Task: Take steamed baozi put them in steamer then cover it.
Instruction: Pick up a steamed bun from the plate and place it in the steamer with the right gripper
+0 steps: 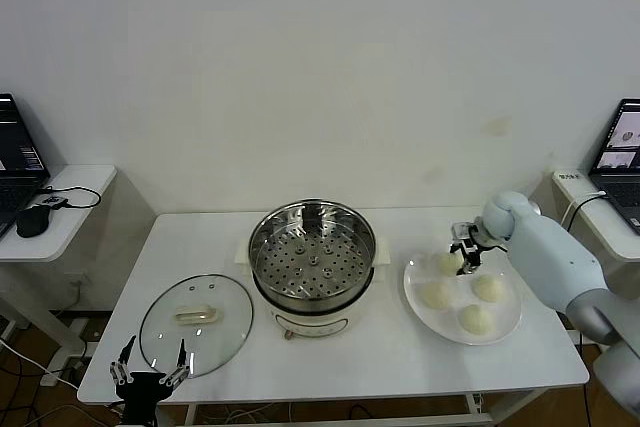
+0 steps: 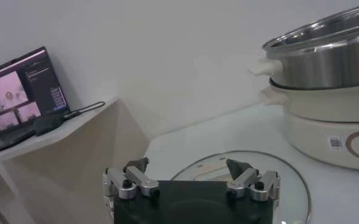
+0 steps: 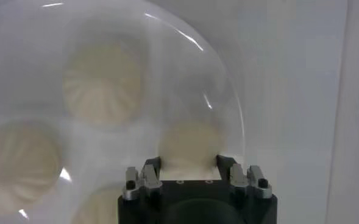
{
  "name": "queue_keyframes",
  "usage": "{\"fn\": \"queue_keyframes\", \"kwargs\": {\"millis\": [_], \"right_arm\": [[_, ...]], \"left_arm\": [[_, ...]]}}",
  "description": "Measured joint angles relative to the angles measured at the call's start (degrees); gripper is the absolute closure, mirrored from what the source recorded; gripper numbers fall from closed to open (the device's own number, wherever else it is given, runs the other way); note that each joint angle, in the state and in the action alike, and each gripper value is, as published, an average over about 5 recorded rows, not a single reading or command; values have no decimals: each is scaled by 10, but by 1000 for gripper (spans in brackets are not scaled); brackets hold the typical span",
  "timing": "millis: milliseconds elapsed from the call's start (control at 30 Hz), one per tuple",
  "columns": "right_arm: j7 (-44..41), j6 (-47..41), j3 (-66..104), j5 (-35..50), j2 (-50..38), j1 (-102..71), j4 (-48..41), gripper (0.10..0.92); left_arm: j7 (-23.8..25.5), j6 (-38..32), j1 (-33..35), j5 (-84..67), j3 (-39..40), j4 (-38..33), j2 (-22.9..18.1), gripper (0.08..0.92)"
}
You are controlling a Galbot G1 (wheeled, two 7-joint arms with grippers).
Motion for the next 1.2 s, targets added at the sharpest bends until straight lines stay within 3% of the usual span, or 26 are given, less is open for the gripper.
{"fn": "queue_keyframes", "kwargs": {"millis": [600, 1200], "right_arm": [[-6, -38, -148, 199, -74, 171, 162, 432], [34, 0, -342, 341, 68, 335, 203, 431]], "left_arm": [[2, -1, -7, -20, 9, -5, 10, 177], [2, -4, -20, -49, 6, -6, 18, 177]]}}
